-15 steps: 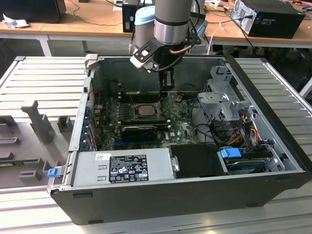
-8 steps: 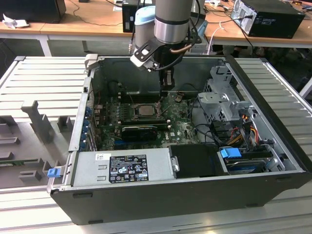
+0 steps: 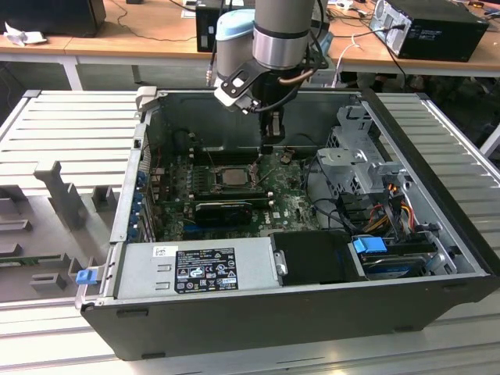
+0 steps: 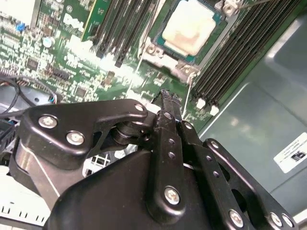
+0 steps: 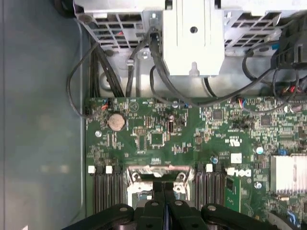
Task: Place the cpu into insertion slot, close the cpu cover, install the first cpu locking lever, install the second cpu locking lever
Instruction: 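Close the cpu cover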
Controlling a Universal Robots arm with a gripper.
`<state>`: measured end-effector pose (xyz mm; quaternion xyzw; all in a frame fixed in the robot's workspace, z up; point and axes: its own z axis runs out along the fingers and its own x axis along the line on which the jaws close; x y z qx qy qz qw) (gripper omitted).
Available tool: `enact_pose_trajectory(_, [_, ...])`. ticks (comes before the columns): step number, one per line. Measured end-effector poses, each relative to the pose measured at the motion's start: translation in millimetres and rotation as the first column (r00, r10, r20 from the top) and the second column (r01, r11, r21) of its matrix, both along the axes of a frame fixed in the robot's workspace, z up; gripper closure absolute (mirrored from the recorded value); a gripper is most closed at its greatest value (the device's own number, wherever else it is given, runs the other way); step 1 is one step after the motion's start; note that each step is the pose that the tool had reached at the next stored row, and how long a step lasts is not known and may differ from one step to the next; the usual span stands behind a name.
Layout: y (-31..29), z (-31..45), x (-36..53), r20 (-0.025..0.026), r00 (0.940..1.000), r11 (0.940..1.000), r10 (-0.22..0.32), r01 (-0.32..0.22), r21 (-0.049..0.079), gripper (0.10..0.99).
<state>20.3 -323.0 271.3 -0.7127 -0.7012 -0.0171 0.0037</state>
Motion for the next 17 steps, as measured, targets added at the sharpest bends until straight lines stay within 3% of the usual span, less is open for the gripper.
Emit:
enact_pose_trajectory(7, [0.0, -0.4, 23.4, -0.0006, 1.0000, 1.0000, 0.000, 0.000, 0.000, 0.980])
enact_pose_trajectory(10, [0.1, -3.8, 34.6, -0.0021, 1.0000, 1.0000, 0.000, 0.000, 0.001, 0.980])
enact_pose_trajectory(14, [-0.1, -19.0, 34.5, -0.0022, 1.0000, 1.0000, 0.000, 0.000, 0.001, 0.980])
enact_pose_trajectory(17, [-0.1, -24.5, 25.2, -0.0022, 1.0000, 1.0000, 0.000, 0.000, 0.001, 0.980])
